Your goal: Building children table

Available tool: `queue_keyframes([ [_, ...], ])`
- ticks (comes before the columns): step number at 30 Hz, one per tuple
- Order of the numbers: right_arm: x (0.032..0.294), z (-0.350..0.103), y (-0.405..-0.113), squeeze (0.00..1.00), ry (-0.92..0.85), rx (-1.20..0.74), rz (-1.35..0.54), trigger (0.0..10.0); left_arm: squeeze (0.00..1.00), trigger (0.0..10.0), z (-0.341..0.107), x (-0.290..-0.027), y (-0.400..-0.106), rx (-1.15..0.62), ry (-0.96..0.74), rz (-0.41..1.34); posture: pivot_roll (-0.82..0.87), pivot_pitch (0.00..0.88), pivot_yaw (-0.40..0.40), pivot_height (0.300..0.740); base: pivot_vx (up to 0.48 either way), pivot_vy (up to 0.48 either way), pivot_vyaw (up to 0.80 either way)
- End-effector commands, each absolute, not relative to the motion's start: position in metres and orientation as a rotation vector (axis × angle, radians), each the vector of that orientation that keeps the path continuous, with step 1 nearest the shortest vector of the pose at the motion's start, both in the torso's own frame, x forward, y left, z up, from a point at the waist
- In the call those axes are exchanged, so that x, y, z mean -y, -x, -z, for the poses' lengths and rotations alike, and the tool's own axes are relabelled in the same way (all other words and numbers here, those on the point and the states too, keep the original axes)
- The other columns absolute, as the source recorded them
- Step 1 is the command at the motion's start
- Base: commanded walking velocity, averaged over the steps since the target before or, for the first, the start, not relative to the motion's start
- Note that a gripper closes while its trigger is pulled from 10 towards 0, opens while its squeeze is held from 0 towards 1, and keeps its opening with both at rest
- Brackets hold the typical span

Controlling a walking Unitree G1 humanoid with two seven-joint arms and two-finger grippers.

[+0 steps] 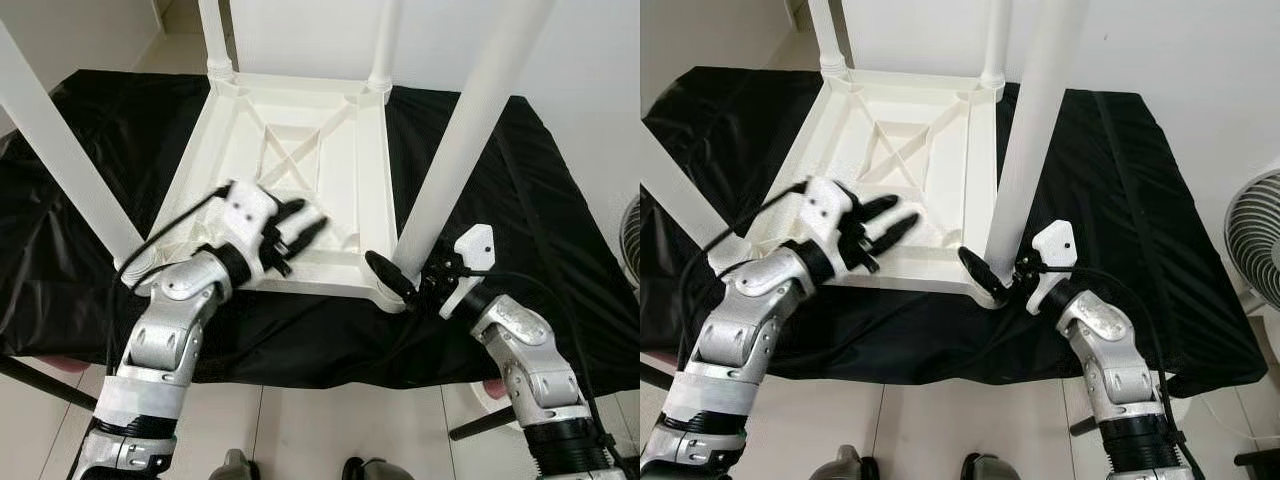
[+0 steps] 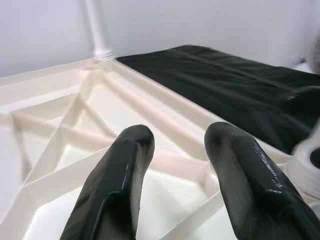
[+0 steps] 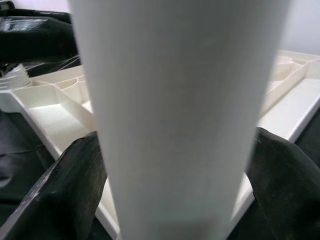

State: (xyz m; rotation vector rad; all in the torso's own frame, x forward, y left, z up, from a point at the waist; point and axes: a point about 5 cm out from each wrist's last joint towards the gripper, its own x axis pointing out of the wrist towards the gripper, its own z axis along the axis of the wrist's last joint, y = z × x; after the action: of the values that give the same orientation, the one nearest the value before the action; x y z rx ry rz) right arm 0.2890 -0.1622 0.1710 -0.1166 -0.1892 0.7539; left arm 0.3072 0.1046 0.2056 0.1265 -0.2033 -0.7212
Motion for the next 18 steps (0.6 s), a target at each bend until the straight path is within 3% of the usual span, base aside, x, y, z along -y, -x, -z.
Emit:
queue_keyframes([
  [1,0.167,-0.167,-0.292,0.0,0.132,0.169,-0.786,2.1,0.0,10.0,-0.197,-0.102,-0.305,0.154,-0.127,0.669,0.08,0.087,-0.026,0.74,0.0,0.0,0.0],
  [3,0.168,-0.167,-0.293,0.0,0.141,0.165,-0.79,2.1,0.0,10.0,-0.196,-0.1,-0.304,0.148,-0.12,0.661,0.08,0.085,-0.027,0.74,0.0,0.0,0.0],
  [4,0.17,-0.166,-0.294,0.0,0.148,0.159,-0.795,0.0,0.0,10.0,-0.195,-0.097,-0.302,0.148,-0.123,0.673,0.08,0.082,-0.032,0.74,0.0,0.0,0.0],
  [16,0.175,-0.164,-0.299,0.0,0.151,0.149,-0.808,0.0,0.0,10.0,-0.187,-0.09,-0.285,0.157,-0.171,0.814,0.09,0.071,-0.046,0.74,0.0,0.0,0.0],
  [18,0.177,-0.161,-0.302,0.0,0.14,0.131,-0.775,0.0,0.0,10.0,-0.182,-0.083,-0.273,0.151,-0.2,0.91,0.09,0.071,-0.047,0.74,0.0,0.0,0.0],
])
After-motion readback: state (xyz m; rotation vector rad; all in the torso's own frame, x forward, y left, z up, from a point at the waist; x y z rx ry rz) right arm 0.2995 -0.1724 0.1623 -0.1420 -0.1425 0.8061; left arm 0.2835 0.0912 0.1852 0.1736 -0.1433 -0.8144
